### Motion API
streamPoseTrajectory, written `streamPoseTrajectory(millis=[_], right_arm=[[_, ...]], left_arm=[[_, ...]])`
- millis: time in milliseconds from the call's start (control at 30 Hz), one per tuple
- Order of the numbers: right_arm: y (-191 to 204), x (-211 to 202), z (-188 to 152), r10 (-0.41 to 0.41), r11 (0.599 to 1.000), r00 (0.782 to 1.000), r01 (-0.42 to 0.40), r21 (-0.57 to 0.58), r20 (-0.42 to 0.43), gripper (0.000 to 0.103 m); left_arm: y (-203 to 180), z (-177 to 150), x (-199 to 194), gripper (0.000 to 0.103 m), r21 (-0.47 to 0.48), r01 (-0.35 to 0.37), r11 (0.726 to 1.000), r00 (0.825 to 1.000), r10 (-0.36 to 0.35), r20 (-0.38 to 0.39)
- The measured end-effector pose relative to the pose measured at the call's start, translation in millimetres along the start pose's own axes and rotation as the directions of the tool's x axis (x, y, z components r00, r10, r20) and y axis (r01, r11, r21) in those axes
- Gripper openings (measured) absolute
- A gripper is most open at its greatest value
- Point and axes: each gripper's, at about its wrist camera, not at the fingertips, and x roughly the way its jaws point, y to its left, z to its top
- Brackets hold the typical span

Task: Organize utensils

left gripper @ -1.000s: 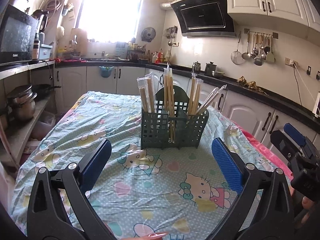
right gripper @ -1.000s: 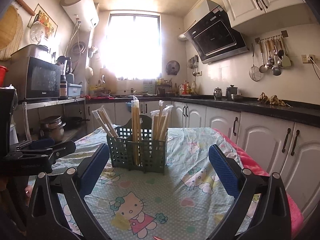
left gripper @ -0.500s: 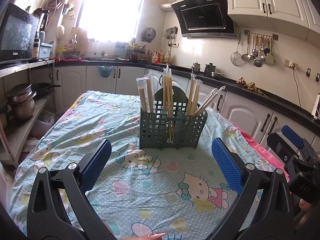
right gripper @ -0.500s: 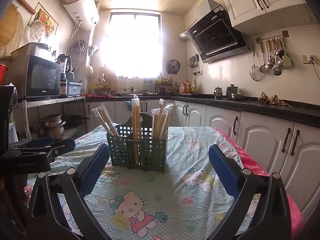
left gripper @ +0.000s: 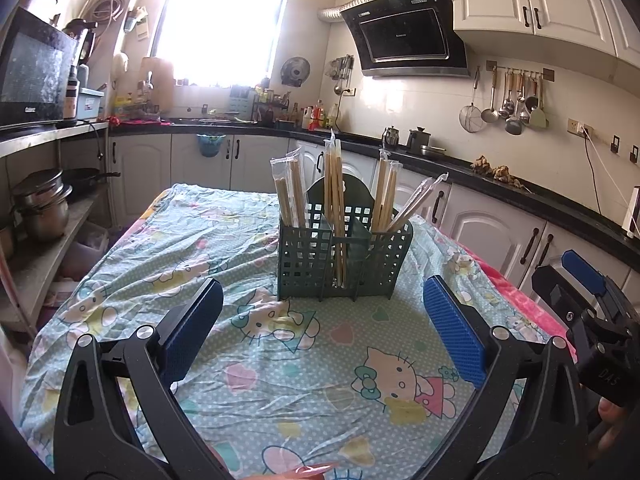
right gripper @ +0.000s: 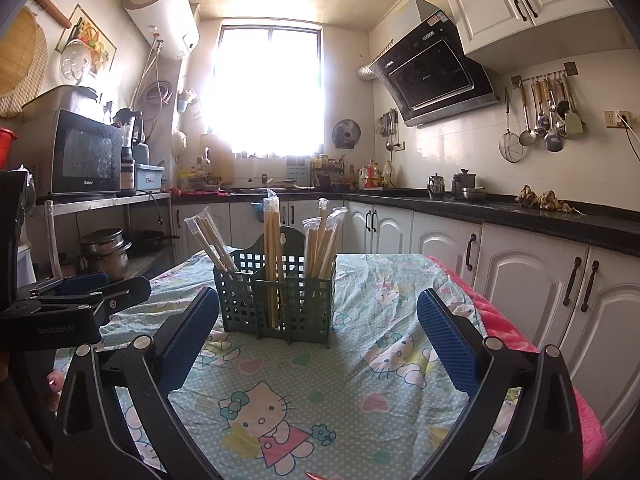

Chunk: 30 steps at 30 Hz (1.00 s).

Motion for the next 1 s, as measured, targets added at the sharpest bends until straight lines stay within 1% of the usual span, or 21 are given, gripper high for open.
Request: streamPoseTrajectory(millis=[667,1000], right_arm=[[1.5,-0.3,1.0,0.002,1.0,1.0,-0.002,-0.004,-0.001,0.097],[1.3,-0.1,0.9,0.004,1.0,1.0,-0.004,-0.005,0.001,0.097]], left_arm=[[-0.7,-0.8,0.2,0.092,0.003,0.0,1.0,1.0,0.0,0.001],[0.6,0.2,-0.3,0.092,-0.002,0.011,1.0,1.0,-0.011,-0.008]])
